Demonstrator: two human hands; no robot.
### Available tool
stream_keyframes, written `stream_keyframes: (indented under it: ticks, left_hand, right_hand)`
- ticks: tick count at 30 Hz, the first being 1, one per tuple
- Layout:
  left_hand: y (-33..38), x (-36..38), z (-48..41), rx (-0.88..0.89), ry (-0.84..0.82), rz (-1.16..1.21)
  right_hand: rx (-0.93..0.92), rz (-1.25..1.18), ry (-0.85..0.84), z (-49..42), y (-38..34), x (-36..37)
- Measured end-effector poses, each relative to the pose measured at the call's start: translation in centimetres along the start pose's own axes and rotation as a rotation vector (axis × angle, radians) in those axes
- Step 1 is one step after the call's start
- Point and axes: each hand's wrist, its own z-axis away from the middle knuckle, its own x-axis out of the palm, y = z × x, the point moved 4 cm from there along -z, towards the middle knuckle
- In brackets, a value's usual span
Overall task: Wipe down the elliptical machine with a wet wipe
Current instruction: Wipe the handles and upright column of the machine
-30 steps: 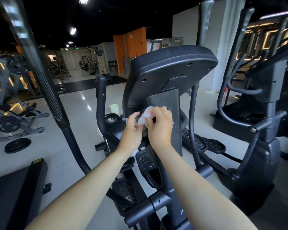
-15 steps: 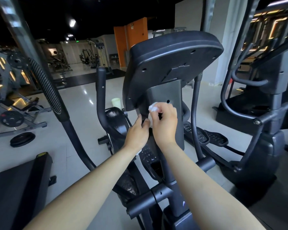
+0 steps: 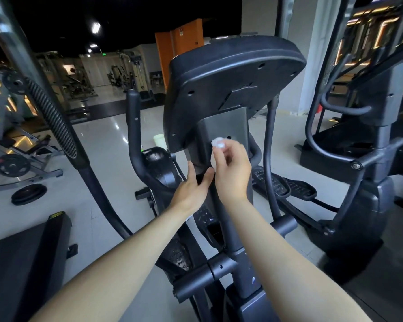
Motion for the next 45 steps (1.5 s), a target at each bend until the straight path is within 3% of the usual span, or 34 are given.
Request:
stream_keyframes:
  ticks: [5, 10, 14, 18, 24, 32, 39, 45]
  left_hand:
    - [-0.3, 0.0, -0.5, 0.020, 0.020, -0.117]
    - [0.1, -0.1, 0.0, 0.008, 0.062, -0.161]
    - [0.5, -0.2, 0.5, 0.020, 0.080, -0.277]
    - [0.6, -0.3, 0.5, 0.039, 0.102, -0.354]
    - [0.4, -0.5, 0.2, 0.026, 0.095, -0.370]
    - [1.0, -0.1, 0.7, 0.007, 0.108, -0.362]
    - [0.9, -0.2, 0.6, -0.003, 0.096, -0.354]
    - [1.0, 0.1, 0.8, -0.005, 0.102, -0.318]
  right_hand:
    - [-0.062, 0.036, 0.022, -0.8, 0.0, 0.9]
    - [0.078, 0.155, 0.149, 2.3, 4.7, -1.5]
    - [0.160, 0.103, 0.169, 2.4, 4.5, -1.8]
    - [0.027, 0.019, 0.148, 0.1, 0.4, -0.7]
    - [0.016, 0.074, 0.136, -1.9, 0.6, 0.3]
    - [0.293, 0.021, 0.265, 1.3, 4.3, -2.0]
    - [0.149, -0.032, 0.203, -2.4, 0.9, -0.9]
    - [0.340, -0.091, 0.270, -0.9, 4.0, -1.9]
